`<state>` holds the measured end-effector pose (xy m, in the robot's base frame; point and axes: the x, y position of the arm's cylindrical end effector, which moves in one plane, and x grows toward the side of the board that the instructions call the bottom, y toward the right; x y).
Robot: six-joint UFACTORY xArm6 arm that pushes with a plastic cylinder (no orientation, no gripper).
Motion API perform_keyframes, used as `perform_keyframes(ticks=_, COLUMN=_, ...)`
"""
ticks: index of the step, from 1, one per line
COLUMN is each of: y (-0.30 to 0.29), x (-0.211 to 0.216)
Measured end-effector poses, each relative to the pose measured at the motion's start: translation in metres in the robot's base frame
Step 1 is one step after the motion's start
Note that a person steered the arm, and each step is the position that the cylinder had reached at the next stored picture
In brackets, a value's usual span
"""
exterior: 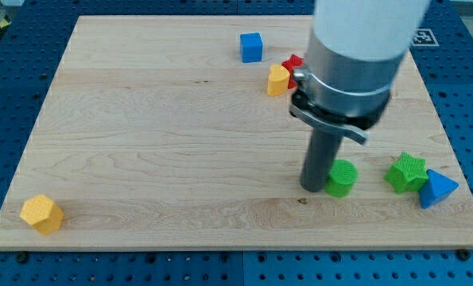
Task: Push the blue cube green heart into the green blocks to the left
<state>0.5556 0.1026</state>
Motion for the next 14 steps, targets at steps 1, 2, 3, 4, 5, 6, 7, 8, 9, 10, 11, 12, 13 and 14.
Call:
perform_keyframes(ticks=1, y=0.034, x=0.011)
perform_keyframes(ticks=2, y=0.052, x=0.019)
perform_keyframes(ticks=3, y=0.046, x=0.033)
perform_keyframes(ticks=4, y=-0.005, x=0.016)
perform_keyframes(ticks=5, y=-0.054, x=-0.037)
perform_keyframes(ticks=6, y=-0.096, x=-0.116)
perform_keyframes(ticks=7, y=-0.135, x=-0.190)
perform_keyframes(ticks=8, y=-0.151, x=-0.259)
perform_keyframes(ticks=9, y=-0.127, x=-0.291)
perform_keyframes(ticks=10, y=-0.125, x=-0.298)
perform_keyframes(ticks=11, y=-0.116, x=-0.306)
perform_keyframes(ticks=12, y=-0.110, x=-0.306)
perform_keyframes(ticks=13, y=-0.105, x=-0.306)
perform_keyframes(ticks=14, y=-0.100, x=-0.298)
